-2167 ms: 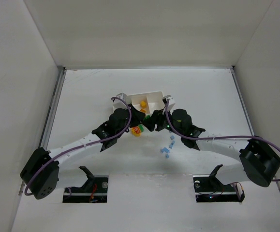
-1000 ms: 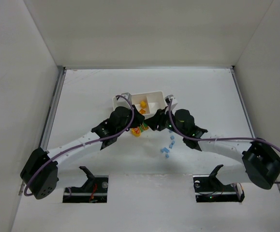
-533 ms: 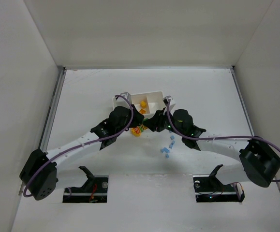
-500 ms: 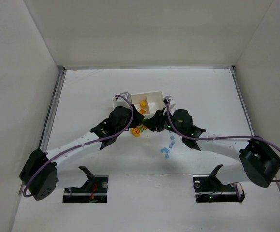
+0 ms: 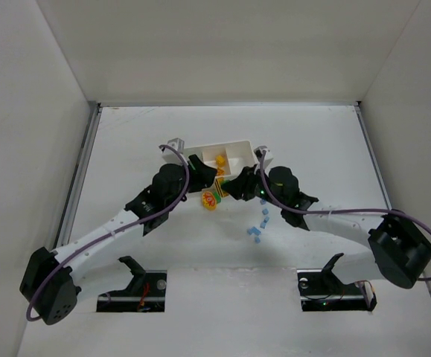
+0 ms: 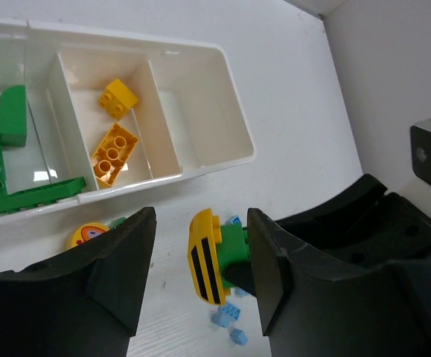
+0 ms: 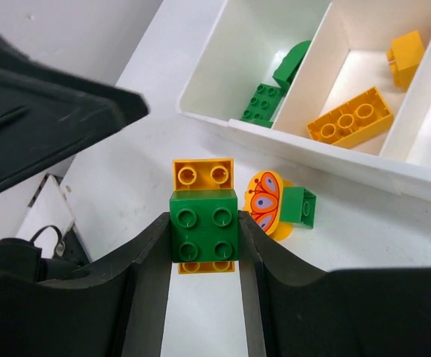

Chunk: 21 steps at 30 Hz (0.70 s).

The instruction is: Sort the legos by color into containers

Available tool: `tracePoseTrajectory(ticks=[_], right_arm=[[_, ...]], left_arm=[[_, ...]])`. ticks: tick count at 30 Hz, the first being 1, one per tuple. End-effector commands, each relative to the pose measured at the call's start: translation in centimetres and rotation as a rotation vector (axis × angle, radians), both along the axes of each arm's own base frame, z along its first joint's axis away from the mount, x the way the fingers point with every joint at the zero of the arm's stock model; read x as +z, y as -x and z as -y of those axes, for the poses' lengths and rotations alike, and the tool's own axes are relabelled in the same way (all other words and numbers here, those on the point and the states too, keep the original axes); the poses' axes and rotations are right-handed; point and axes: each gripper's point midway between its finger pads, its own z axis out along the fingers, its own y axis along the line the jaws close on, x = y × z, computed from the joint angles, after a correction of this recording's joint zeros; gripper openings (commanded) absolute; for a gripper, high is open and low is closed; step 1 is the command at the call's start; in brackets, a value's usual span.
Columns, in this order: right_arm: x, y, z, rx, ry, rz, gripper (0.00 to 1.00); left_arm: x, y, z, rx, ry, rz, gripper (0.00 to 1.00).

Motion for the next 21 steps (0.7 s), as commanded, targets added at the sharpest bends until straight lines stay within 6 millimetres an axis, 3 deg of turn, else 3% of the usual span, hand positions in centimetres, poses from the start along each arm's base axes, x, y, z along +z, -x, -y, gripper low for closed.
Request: tracePoseTrajectory(ticks=[1, 10, 15, 18, 21], right_arm=[[3.5, -1.3, 0.6, -0.049, -0.106, 0.055, 0.3], [4.2, -2.2, 1.9, -0.12, -0.151, 0.047, 0.31], [5.0, -1.8, 2.1, -0.109, -0.212, 0.026, 0.31], [6.5, -1.7, 2.3, -0.1, -0.289, 0.002, 0.3], [8.1, -1.7, 2.6, -0.09, -0.353, -0.021, 0.3]], left_arm=[[0.8, 0.9, 0.0, -0.005, 0.049, 0.022, 0.48], [-1.5, 4.1, 3.6, -0.128, -0.005, 0.004, 0.45], [-0.2, 4.2, 4.7, -0.135, 0.07, 0.048, 0.51], [1.5, 3.8, 4.2, -0.079, 0.197, 0.076, 0.6], [3.8, 3.5, 3.3, -0.029, 0.353, 0.11, 0.61]])
